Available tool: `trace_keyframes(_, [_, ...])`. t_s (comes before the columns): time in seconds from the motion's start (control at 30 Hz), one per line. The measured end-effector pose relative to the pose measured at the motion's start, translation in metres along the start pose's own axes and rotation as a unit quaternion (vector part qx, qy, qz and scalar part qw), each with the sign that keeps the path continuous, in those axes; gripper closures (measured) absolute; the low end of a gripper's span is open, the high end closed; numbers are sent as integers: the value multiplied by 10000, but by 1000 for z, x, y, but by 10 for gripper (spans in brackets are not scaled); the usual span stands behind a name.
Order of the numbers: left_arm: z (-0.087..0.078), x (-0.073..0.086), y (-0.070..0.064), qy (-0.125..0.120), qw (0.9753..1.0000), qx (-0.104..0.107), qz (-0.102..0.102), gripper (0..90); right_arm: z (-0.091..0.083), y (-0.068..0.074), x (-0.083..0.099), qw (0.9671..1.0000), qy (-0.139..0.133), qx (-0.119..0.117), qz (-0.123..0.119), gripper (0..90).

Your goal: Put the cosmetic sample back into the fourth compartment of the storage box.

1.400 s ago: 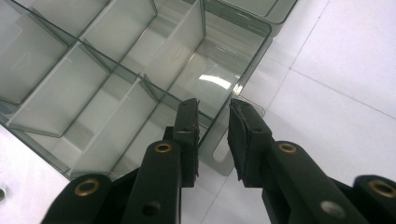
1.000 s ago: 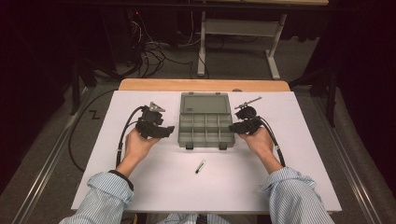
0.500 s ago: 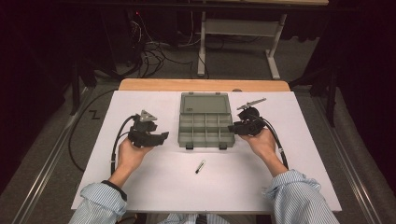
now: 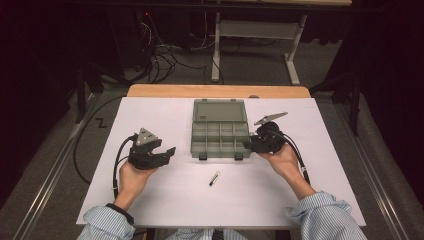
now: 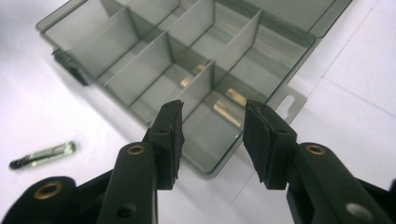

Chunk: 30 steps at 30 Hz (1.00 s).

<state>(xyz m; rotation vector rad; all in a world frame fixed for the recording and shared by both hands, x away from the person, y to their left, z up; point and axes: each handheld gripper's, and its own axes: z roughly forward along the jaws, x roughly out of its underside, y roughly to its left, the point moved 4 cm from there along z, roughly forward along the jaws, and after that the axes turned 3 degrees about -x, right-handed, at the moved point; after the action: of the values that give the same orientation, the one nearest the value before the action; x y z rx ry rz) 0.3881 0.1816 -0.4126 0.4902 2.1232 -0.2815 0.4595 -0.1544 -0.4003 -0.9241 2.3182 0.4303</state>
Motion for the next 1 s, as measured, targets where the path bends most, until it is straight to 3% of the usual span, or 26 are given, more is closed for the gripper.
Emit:
trace_keyframes(0.37, [-4, 16, 1, -268, 9995, -185, -12, 371, -4, 14, 7, 9997, 170, -147, -97, 544])
trace_keyframes(0.6, [-12, 24, -1, -547, 9983, -197, -14, 366, -4, 24, 15, 9994, 215, -213, -140, 524])
trace_keyframes(1.0, [-17, 29, -6, -744, 9971, -167, 32, 356, 0, 39, 24, 9980, 410, -374, -288, 495])
